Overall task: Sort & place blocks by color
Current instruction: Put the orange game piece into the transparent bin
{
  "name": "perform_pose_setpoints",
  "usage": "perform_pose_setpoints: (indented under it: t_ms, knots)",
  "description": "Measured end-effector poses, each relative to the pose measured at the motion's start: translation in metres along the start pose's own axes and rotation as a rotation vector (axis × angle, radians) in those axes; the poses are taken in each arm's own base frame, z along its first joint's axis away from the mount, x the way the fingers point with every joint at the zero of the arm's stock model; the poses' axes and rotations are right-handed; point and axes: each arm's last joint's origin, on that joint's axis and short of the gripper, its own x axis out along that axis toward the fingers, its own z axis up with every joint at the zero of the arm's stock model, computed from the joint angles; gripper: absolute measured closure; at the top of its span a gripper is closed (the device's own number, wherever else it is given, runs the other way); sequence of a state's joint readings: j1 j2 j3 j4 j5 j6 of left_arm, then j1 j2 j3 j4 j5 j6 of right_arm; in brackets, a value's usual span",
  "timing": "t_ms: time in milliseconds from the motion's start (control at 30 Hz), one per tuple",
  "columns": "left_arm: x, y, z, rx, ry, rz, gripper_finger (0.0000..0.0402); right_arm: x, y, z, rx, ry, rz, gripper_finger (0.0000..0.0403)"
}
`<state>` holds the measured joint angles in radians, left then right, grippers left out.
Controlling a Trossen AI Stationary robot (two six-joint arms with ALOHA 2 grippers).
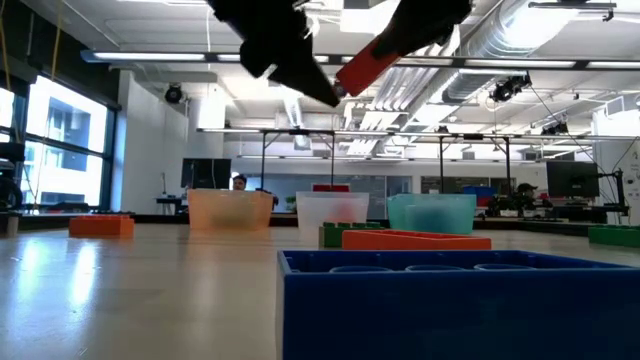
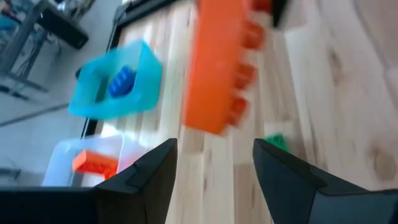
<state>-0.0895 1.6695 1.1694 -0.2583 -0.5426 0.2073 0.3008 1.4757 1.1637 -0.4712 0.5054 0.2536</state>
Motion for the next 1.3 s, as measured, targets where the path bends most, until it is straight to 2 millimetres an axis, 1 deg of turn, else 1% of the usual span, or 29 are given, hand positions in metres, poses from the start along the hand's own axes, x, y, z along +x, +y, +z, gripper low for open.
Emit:
perform_pose_setpoints:
  t_ms: [267,467,600,800,900,1000,1133,1300]
  knots:
    - [0.003,0.005,-0.017,-0.027,0.153,-0.002,0.0202,0.015,-0.033,0.006,0.037,0.017,-0.108,0.0334]
    - [0.003,0.008,-0.028,-0.040,0.256,0.014,0.0202,0.028,-0.069,0.012,0.051,0.001,-0.271,0.0334]
    - [0.003,0.006,-0.040,-0.030,0.327,0.046,0.0202,0.045,-0.091,0.017,0.072,-0.022,-0.364,0.0334]
    - [0.005,0.001,-0.060,-0.028,0.409,0.047,0.0202,0.081,-0.118,0.015,0.092,-0.027,-0.384,0.0334]
    - [0.002,0.000,-0.067,-0.029,0.428,0.048,0.0202,0.094,-0.131,0.011,0.121,-0.010,-0.407,0.0334]
    - [-0.001,0.001,-0.070,-0.045,0.433,0.045,0.0202,0.105,-0.145,0.007,0.172,-0.006,-0.388,0.0334]
    - [-0.011,0.007,-0.072,-0.083,0.405,0.053,0.0202,0.120,-0.163,0.001,0.224,-0.006,-0.363,0.0334]
    - [-0.025,0.018,-0.086,-0.151,0.399,0.065,0.0202,0.139,-0.181,-0.009,0.323,0.002,-0.308,0.0334]
